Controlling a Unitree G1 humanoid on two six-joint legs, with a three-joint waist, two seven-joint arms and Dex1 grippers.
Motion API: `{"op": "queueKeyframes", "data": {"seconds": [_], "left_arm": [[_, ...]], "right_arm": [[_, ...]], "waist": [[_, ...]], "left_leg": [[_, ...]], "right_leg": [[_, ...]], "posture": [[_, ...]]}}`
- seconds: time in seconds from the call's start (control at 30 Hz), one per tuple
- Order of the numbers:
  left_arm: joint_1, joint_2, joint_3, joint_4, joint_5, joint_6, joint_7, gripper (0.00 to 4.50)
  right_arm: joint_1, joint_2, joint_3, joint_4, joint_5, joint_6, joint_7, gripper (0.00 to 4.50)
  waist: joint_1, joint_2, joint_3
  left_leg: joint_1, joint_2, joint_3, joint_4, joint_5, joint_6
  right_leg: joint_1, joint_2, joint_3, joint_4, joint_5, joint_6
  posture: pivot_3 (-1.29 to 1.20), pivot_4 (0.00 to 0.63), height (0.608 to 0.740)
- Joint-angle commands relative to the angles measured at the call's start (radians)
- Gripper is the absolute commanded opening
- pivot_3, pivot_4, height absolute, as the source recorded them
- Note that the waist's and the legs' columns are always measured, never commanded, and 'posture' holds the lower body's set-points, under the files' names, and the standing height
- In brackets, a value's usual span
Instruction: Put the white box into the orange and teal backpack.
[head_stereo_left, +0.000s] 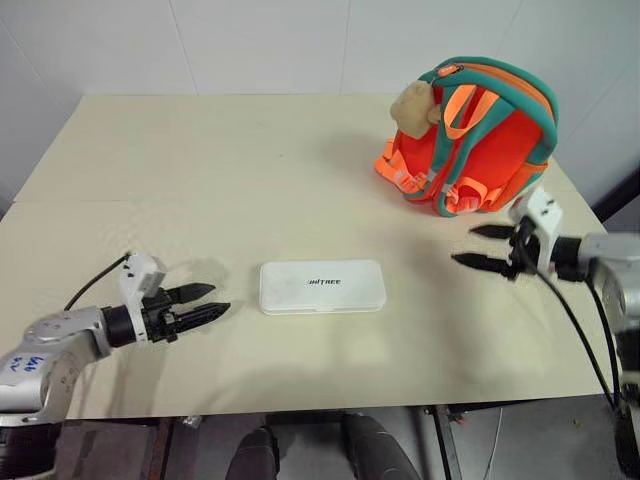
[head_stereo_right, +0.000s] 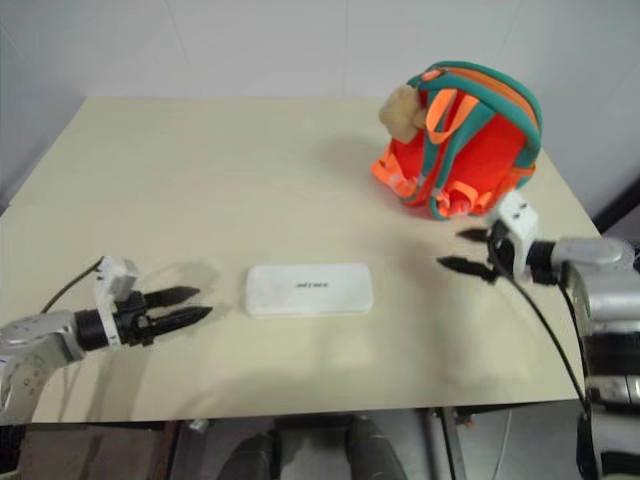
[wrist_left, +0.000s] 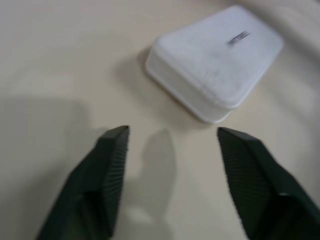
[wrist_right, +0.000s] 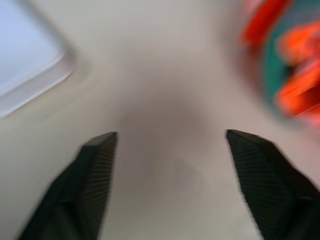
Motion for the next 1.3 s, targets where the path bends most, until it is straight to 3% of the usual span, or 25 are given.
{"op": "queueKeyframes", "data": {"seconds": [0.03,0.07,0.33,0.67,1.0,1.17,1.3], "left_arm": [[-0.036,0.020,0.010,0.016,-0.041,-0.038,-0.092,4.28],[-0.045,0.017,0.008,0.019,-0.038,-0.051,-0.101,4.47],[-0.088,0.005,-0.014,-0.028,-0.050,-0.111,-0.171,4.47],[-0.066,0.000,-0.024,-0.061,-0.045,-0.137,-0.178,4.47],[-0.056,0.002,-0.020,-0.058,-0.042,-0.177,-0.175,4.47],[-0.029,-0.005,0.000,-0.070,-0.040,-0.189,-0.145,4.47],[0.022,0.011,0.026,-0.064,-0.045,-0.191,-0.144,4.47]], "right_arm": [[-0.113,0.040,-0.008,0.153,-0.037,-0.087,-0.063,4.50],[-0.144,0.054,-0.007,0.200,-0.056,-0.121,-0.096,4.50],[-0.417,0.166,-0.030,0.616,-0.103,-0.273,-0.249,4.50],[-0.546,0.253,-0.110,0.793,-0.079,-0.326,-0.373,4.50],[-0.556,0.266,-0.138,0.759,-0.058,-0.262,-0.283,4.50],[-0.464,0.220,-0.078,0.646,-0.089,-0.223,-0.156,4.50],[-0.286,0.137,-0.028,0.374,-0.049,-0.075,0.049,4.50]], "waist": [[-0.001,0.000,0.000],[-0.002,0.000,0.000],[-0.010,0.002,0.001],[-0.018,0.002,0.001],[-0.035,0.002,0.001],[-0.037,0.002,0.001],[-0.035,0.002,0.001]], "left_leg": [[0.000,0.001,0.000,0.000,-0.001,0.000],[0.000,0.001,0.000,-0.001,-0.001,0.000],[-0.011,0.001,0.000,0.001,-0.003,0.000],[-0.013,0.001,0.001,0.003,-0.001,-0.001],[-0.012,0.000,0.000,0.004,0.001,-0.002],[-0.012,0.000,0.000,0.004,0.001,-0.002],[-0.012,0.000,0.000,0.004,0.001,-0.002]], "right_leg": [[0.000,0.000,0.000,0.000,0.001,0.001],[0.000,0.000,0.000,0.000,0.001,0.001],[-0.011,-0.001,-0.001,0.002,0.000,0.002],[-0.016,0.000,0.000,0.011,0.000,0.001],[-0.016,0.001,0.000,0.017,0.000,0.001],[-0.016,0.000,0.000,0.016,0.000,0.002],[-0.016,0.000,0.000,0.017,0.000,0.002]], "posture": [[0.00,0.150,0.740],[0.00,0.150,0.740],[0.00,0.150,0.740],[0.00,0.150,0.740],[0.00,0.150,0.740],[0.00,0.150,0.740],[0.00,0.150,0.740]]}}
